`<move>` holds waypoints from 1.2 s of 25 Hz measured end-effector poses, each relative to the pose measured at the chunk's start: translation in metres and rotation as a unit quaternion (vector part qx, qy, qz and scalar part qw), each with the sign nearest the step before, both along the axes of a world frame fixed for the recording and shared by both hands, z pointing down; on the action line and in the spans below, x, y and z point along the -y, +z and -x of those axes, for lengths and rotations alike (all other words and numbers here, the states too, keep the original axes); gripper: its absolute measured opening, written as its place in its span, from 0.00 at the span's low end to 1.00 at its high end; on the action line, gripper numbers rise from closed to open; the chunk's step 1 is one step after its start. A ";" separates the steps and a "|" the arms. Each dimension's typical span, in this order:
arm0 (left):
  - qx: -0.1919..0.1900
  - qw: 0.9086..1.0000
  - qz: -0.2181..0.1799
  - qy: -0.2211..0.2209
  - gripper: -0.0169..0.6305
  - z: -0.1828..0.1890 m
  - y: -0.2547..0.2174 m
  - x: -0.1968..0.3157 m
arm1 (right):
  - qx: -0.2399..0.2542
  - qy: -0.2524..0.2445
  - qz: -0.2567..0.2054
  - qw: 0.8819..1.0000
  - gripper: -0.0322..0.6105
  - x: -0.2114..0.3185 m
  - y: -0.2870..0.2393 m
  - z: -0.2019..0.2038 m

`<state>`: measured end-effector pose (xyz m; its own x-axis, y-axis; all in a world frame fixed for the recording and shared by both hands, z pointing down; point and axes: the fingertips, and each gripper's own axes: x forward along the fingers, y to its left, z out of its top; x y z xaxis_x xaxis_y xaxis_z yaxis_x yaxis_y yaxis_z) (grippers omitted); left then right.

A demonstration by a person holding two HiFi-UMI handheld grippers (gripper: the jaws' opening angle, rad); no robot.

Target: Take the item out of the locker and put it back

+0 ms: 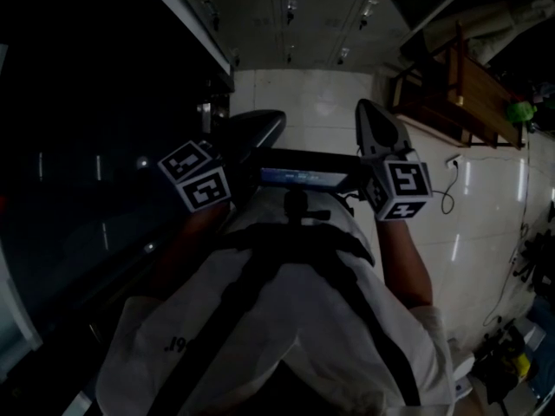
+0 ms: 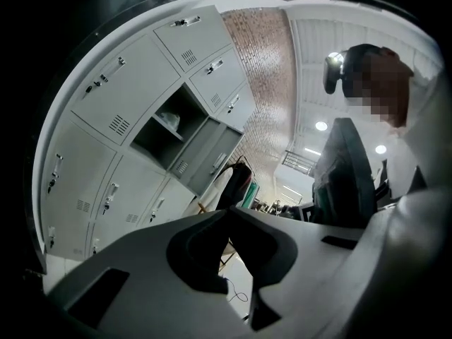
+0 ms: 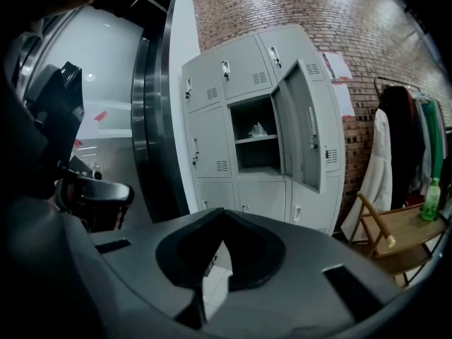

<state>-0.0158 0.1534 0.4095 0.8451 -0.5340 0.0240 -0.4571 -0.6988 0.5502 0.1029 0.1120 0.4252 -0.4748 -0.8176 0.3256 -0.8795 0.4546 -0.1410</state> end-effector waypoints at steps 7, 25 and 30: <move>-0.008 1.000 0.009 0.009 0.03 0.004 0.002 -0.006 | -0.008 0.003 -0.007 1.000 0.05 -0.008 -0.011 0.003; -0.010 1.000 0.011 0.021 0.03 -0.003 0.003 -0.009 | -0.015 0.005 0.000 1.000 0.05 -0.011 -0.007 0.000; -0.009 1.000 0.011 0.025 0.03 -0.007 0.003 -0.010 | -0.014 0.004 0.001 1.000 0.05 -0.011 -0.007 -0.001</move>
